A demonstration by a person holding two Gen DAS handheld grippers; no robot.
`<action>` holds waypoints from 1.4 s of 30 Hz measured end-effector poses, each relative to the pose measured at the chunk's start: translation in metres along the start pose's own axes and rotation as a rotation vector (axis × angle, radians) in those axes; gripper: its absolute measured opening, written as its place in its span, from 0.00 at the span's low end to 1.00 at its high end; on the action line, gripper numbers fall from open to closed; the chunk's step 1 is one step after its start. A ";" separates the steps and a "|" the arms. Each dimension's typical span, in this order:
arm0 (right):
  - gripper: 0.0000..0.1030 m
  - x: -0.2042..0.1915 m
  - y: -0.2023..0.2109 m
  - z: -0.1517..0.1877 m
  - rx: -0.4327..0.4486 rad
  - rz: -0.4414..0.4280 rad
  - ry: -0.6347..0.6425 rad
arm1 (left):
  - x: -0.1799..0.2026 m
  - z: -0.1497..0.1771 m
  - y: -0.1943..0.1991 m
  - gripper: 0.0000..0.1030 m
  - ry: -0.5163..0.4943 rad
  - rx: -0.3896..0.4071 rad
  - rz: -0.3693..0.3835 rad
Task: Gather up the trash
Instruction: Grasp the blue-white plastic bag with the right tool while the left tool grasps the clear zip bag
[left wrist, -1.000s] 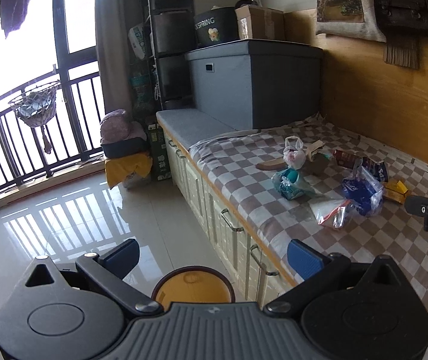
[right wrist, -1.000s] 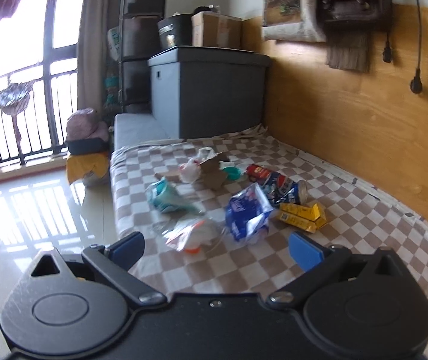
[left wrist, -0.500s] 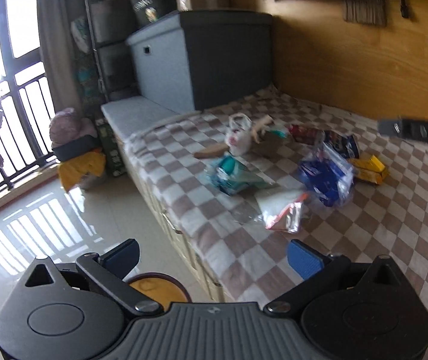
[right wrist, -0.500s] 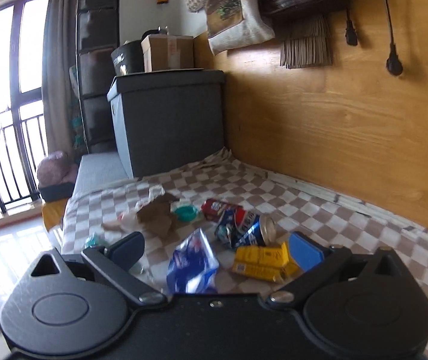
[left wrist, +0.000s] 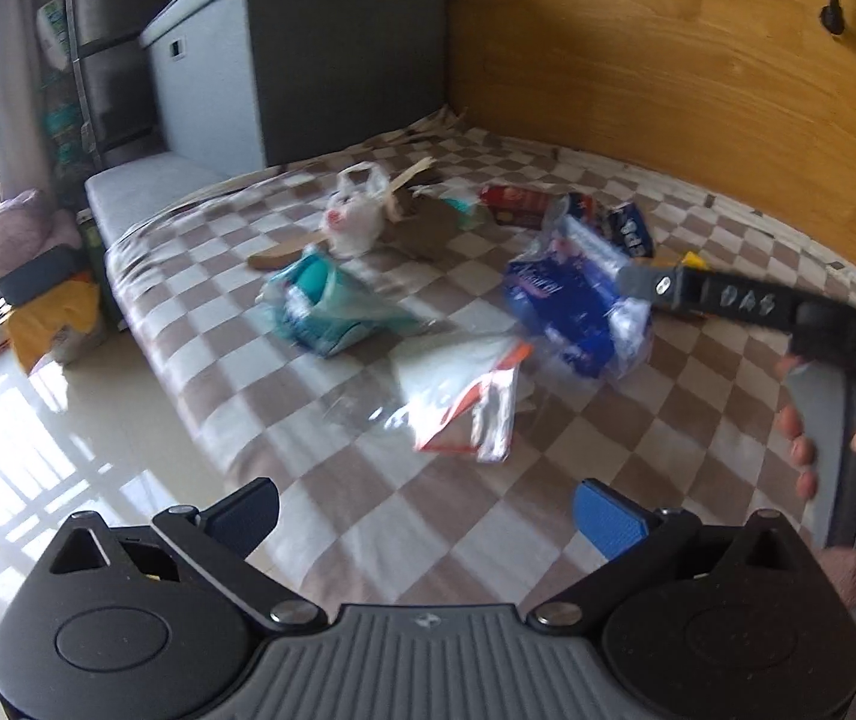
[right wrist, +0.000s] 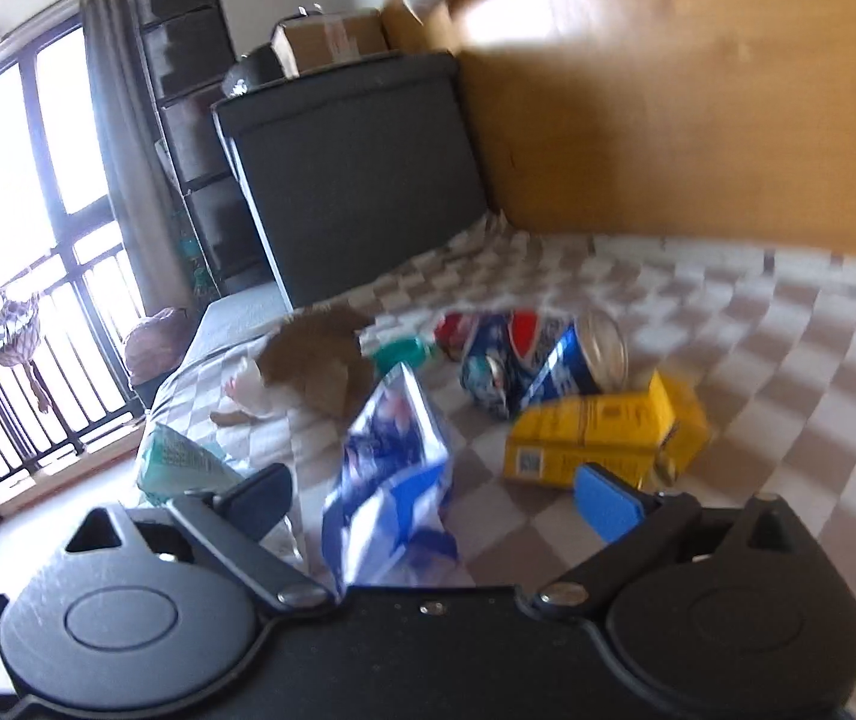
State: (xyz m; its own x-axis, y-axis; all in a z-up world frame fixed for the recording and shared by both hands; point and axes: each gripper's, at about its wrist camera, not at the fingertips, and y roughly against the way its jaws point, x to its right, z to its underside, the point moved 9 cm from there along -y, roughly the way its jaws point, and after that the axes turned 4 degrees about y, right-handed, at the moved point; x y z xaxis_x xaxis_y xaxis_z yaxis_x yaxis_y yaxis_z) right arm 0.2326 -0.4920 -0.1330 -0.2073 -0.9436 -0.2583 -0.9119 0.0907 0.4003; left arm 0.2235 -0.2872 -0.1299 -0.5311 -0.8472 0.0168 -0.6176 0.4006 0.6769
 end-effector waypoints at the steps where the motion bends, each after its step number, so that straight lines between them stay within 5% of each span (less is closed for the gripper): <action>1: 0.88 0.000 -0.003 0.003 -0.006 -0.010 -0.008 | 0.003 -0.003 -0.004 1.00 -0.013 0.002 0.007; 6: 0.77 -0.006 -0.016 0.016 -0.054 -0.102 -0.069 | 0.029 -0.017 -0.022 1.00 -0.165 -0.016 0.092; 11: 0.68 -0.008 -0.024 0.025 -0.080 -0.136 -0.113 | 0.044 -0.032 -0.036 0.98 -0.268 -0.022 0.072; 16: 0.61 -0.006 -0.031 0.031 -0.104 -0.150 -0.152 | 0.050 -0.039 -0.049 0.57 -0.393 -0.050 -0.009; 24: 0.54 -0.002 -0.035 0.034 -0.112 -0.168 -0.191 | 0.053 -0.032 -0.064 0.25 -0.567 -0.094 -0.086; 33: 0.54 -0.016 -0.039 0.037 -0.128 -0.203 -0.169 | 0.050 -0.025 -0.068 0.19 -0.699 -0.111 -0.122; 42: 0.29 -0.013 -0.039 0.037 -0.137 -0.188 -0.193 | 0.036 -0.036 -0.057 0.07 -0.619 -0.043 -0.145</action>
State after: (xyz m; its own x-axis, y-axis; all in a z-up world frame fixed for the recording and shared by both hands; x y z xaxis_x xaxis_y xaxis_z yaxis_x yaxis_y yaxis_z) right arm 0.2583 -0.4714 -0.1777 -0.1147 -0.8605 -0.4964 -0.8872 -0.1360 0.4409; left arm 0.2607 -0.3535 -0.1415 -0.6890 -0.5281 -0.4964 -0.6909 0.2717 0.6699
